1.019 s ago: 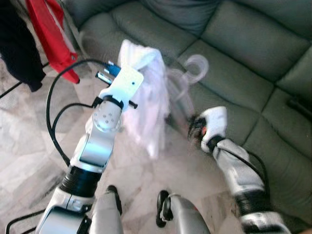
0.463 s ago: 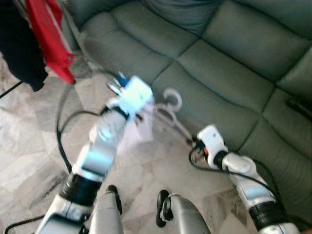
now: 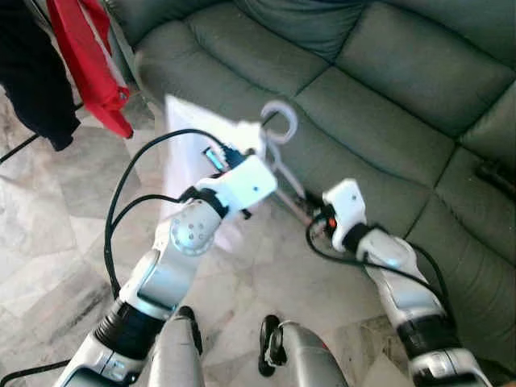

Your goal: Hang hanger

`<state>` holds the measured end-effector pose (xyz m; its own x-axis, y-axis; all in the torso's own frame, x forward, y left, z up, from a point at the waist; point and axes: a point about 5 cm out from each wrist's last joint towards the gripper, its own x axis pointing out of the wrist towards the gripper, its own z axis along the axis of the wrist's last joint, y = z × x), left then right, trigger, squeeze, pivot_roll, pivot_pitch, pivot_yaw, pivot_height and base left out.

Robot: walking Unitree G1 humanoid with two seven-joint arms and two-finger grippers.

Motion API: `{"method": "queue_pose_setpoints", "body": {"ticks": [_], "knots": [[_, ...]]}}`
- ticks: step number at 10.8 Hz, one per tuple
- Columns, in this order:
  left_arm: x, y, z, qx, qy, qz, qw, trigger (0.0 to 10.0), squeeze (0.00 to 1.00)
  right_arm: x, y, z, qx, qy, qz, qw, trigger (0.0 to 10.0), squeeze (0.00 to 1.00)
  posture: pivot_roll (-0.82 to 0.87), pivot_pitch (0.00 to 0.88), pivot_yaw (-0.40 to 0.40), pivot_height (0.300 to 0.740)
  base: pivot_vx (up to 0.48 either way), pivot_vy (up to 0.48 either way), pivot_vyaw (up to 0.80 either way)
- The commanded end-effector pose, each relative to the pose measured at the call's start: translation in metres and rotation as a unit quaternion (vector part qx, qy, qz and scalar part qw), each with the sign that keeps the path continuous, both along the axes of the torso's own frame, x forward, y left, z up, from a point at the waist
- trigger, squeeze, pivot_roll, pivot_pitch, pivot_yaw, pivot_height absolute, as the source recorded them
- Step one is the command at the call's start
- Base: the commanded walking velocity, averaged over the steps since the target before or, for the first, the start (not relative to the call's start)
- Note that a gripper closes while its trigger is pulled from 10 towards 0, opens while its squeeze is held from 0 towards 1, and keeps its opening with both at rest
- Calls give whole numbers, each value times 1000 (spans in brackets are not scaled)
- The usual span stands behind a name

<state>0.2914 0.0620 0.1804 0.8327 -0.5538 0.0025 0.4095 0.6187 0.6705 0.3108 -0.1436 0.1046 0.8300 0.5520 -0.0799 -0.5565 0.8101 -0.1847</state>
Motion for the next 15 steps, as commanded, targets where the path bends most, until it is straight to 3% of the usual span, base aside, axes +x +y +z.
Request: {"method": "queue_pose_setpoints", "body": {"ticks": [1,3,4,5,6,7,8,10,11,13,15], "knots": [[-17,-24,-1,0,1,-74,997,10000,0,7,2,18,16,-53,-14,998,10000,0,38,242,-72,740,0,0,0],[-19,-24,3,-20,5,-84,996,10000,0,13,-2,23,39,-73,-21,996,10000,0,37,244,-73,740,0,0,0],[-20,-28,12,-56,7,-90,994,10000,0,17,-3,10,1,-52,-20,998,10000,0,36,244,-75,740,0,0,0],[-21,-30,19,-74,5,-93,993,10000,0,23,-8,10,-8,-55,-47,997,10000,0,41,246,-78,740,0,0,0],[-21,-30,18,-82,11,-91,992,10000,0,27,-4,26,21,-97,-43,994,10000,0,43,248,-77,740,0,0,0],[-22,-30,6,-66,23,-86,994,10000,0,25,10,47,59,-150,1,987,10000,0,39,250,-78,740,0,0,0],[-25,-31,-3,-65,38,-89,993,10000,0,19,17,63,61,-217,25,974,10000,0,39,251,-78,740,0,0,0],[-26,-33,-15,-66,60,-86,992,10000,0,15,22,76,62,-268,42,961,10000,0,34,254,-77,740,0,0,0],[-25,-32,-30,-66,88,-82,991,10000,1000,11,25,84,83,-279,59,955,10000,0,30,254,-76,740,0,0,0],[-21,-26,-34,-79,98,-69,990,10000,1000,2,30,84,121,-266,90,952,10000,0,29,254,-74,740,0,0,0],[-19,-18,-35,-66,87,-63,992,10000,1000,-6,26,73,121,-245,98,957,10000,0,29,254,-74,740,0,0,0]]}}
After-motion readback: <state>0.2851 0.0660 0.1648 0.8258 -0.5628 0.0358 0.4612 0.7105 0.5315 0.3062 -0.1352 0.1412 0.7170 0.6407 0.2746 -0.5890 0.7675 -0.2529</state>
